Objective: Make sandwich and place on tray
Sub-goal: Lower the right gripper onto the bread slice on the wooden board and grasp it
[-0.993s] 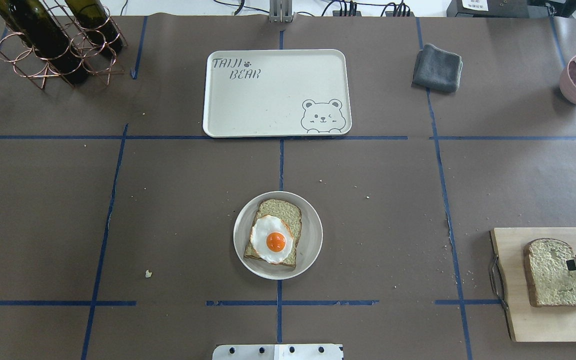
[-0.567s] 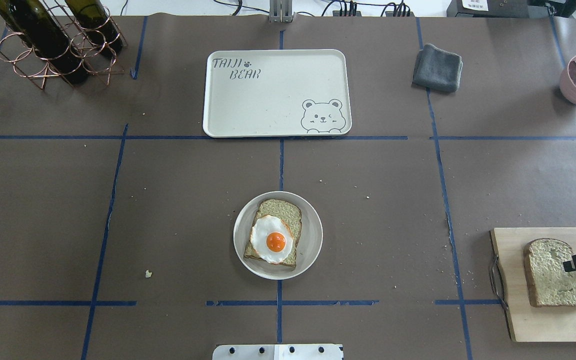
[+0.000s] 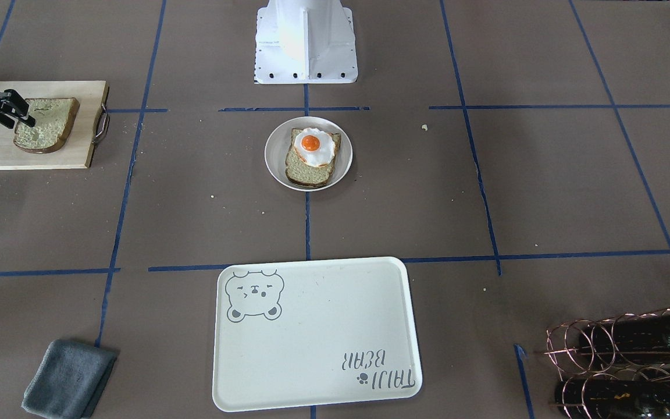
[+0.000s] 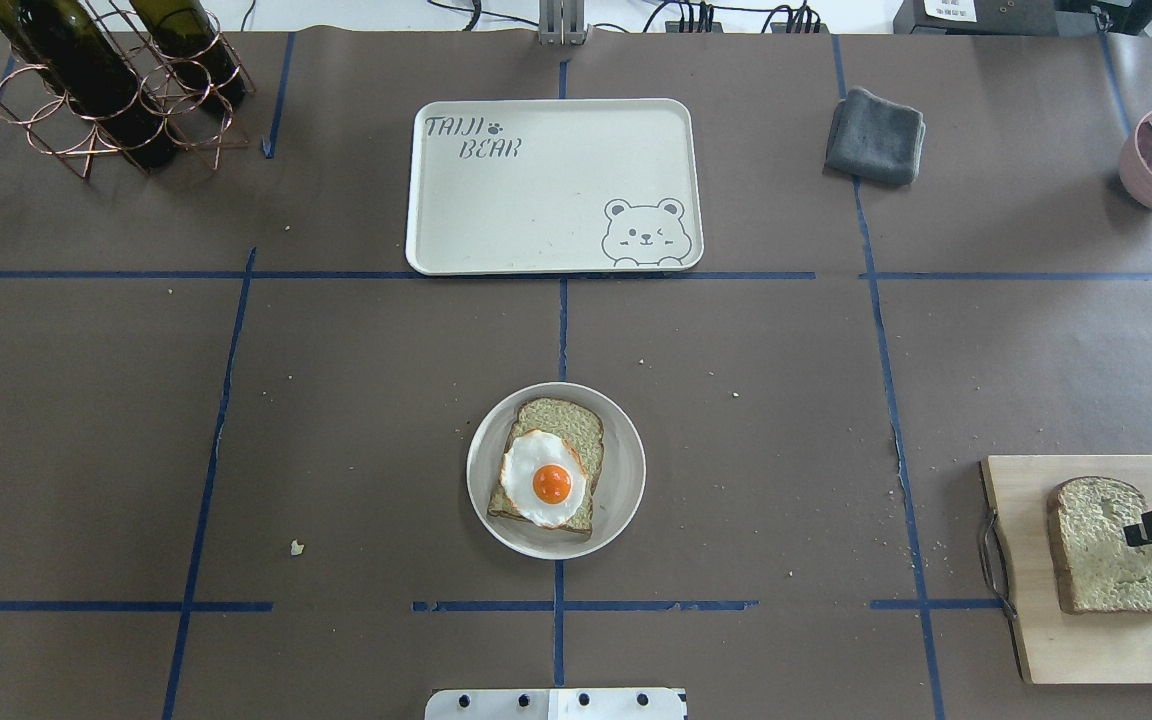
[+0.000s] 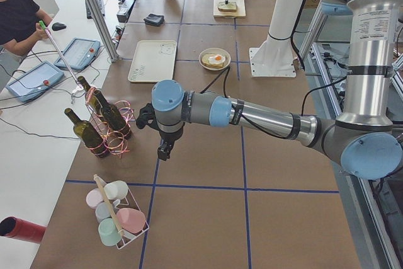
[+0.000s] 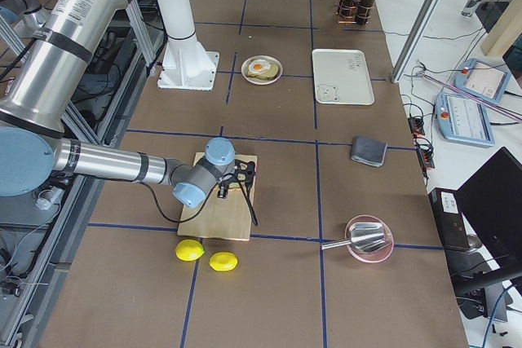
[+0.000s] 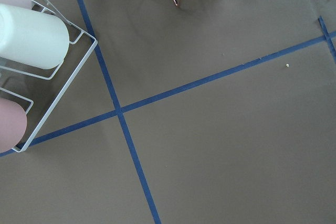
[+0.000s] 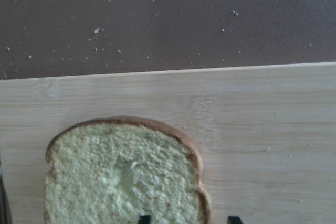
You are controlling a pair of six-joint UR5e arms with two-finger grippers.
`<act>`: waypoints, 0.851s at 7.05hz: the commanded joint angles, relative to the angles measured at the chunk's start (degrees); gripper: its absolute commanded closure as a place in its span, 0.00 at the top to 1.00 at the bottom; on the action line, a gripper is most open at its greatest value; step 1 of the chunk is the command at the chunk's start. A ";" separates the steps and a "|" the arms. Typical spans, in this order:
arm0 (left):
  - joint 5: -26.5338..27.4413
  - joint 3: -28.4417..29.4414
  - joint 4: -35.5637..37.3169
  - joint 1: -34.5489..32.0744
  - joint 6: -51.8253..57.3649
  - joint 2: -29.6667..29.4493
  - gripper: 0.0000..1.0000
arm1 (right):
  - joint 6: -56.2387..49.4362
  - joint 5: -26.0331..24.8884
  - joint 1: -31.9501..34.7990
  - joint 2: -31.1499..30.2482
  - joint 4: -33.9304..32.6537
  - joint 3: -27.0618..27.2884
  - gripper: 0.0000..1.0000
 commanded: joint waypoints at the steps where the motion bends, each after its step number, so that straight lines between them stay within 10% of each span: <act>1: 0.00 -0.06 0.00 0.00 0.00 0.01 1.00 | 0.09 0.00 -0.32 0.00 0.00 -0.19 0.53; 3: 0.00 -0.15 0.00 -0.09 0.00 0.01 1.00 | 0.00 0.00 -0.41 0.00 0.00 -0.37 0.34; 4: 0.00 -0.24 0.00 -0.09 0.00 0.01 1.00 | 0.00 0.00 -0.41 0.00 0.09 -0.37 0.01; 6: 0.00 -0.41 0.00 -0.09 -0.09 0.01 1.00 | -0.09 0.17 -0.41 -0.17 0.96 -0.28 0.00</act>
